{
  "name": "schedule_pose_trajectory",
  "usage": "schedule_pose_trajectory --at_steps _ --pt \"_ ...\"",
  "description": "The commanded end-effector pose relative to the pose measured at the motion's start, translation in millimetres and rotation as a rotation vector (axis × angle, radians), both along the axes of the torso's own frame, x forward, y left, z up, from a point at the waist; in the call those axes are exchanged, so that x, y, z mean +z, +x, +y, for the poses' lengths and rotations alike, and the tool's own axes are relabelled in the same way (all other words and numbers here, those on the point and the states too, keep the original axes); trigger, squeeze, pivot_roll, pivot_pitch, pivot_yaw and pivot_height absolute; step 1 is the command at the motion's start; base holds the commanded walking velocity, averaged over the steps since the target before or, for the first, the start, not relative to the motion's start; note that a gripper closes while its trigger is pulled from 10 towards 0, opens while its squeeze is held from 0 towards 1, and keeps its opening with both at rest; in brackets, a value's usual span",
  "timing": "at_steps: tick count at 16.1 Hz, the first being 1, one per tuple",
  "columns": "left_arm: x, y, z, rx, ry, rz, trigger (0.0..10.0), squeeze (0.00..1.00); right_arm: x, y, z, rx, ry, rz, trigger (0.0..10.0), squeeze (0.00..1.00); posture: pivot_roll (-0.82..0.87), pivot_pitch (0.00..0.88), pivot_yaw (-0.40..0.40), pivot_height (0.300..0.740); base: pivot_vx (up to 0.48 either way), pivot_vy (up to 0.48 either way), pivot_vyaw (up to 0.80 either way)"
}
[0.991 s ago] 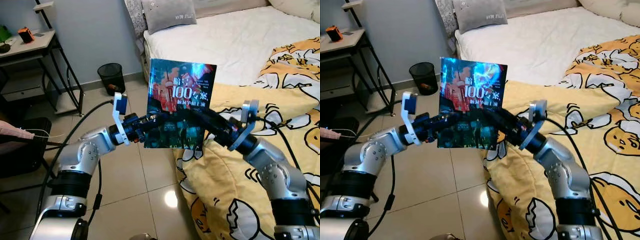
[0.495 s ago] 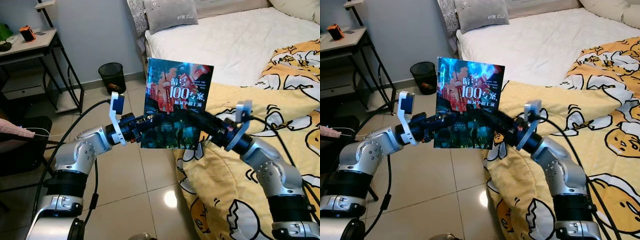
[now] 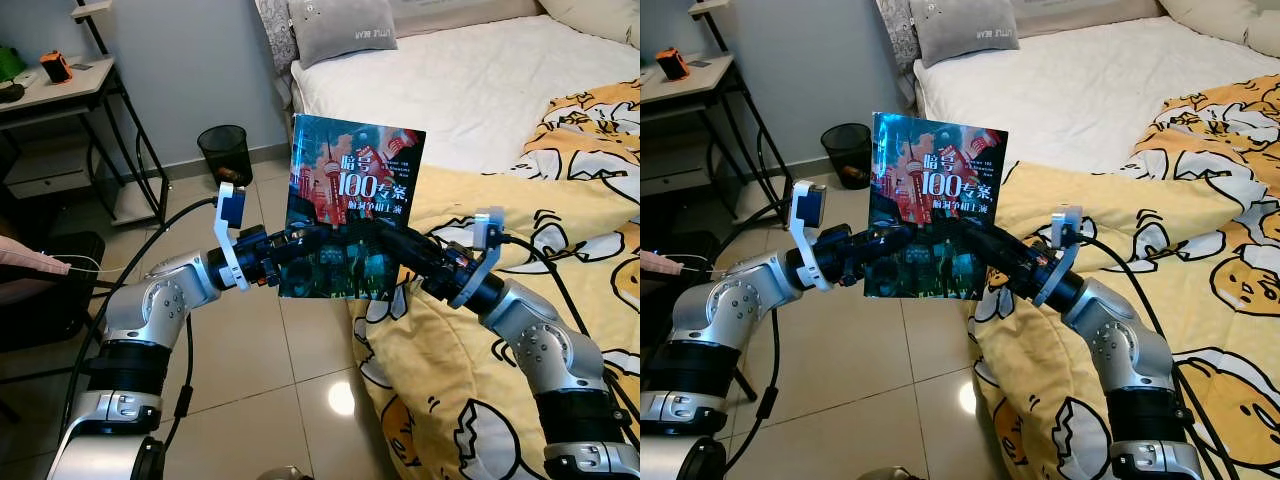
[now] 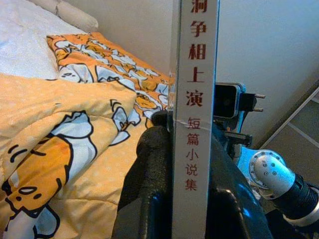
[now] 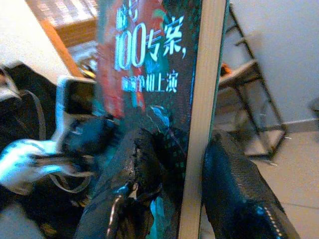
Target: Clean up the room
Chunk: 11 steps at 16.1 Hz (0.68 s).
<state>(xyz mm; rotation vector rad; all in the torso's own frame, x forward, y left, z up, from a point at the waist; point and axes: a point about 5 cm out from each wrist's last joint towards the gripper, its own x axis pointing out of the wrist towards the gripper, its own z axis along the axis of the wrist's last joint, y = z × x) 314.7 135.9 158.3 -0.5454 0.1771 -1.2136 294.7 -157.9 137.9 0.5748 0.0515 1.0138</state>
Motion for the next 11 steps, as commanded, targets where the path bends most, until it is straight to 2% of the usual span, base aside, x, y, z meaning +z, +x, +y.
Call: schedule_pose_trajectory --at_steps 1,2,3,5,11 --pt "11 2.1 3.9 0.008 -0.011 -0.054 0.0 0.00 8 -4.2 5.0 0.057 0.053 -0.032 10.0 0.00 0.01 0.000 0.086 0.740 0.000 0.000 0.00" --pt "10 4.4 5.0 0.031 0.003 -0.053 0.0 0.00 10 -5.3 4.1 0.067 0.059 -0.034 5.5 0.00 0.01 0.000 0.087 0.740 0.000 0.000 0.00" --pt "8 7.6 6.4 0.063 0.020 -0.055 0.0 0.00 10 -5.6 2.8 0.069 0.061 -0.034 0.4 0.00 0.01 0.000 0.088 0.740 0.000 0.000 0.00" --pt "7 10.5 7.5 0.090 0.029 -0.056 0.0 0.00 11 -5.5 1.3 0.069 0.067 -0.033 0.0 0.00 0.01 0.000 0.089 0.740 0.000 0.000 0.00" --pt "2 16.6 9.0 0.166 0.047 -0.048 0.0 0.00 13 -4.4 2.6 0.073 0.064 -0.036 0.0 0.00 0.01 0.000 0.083 0.740 0.000 0.000 0.00"
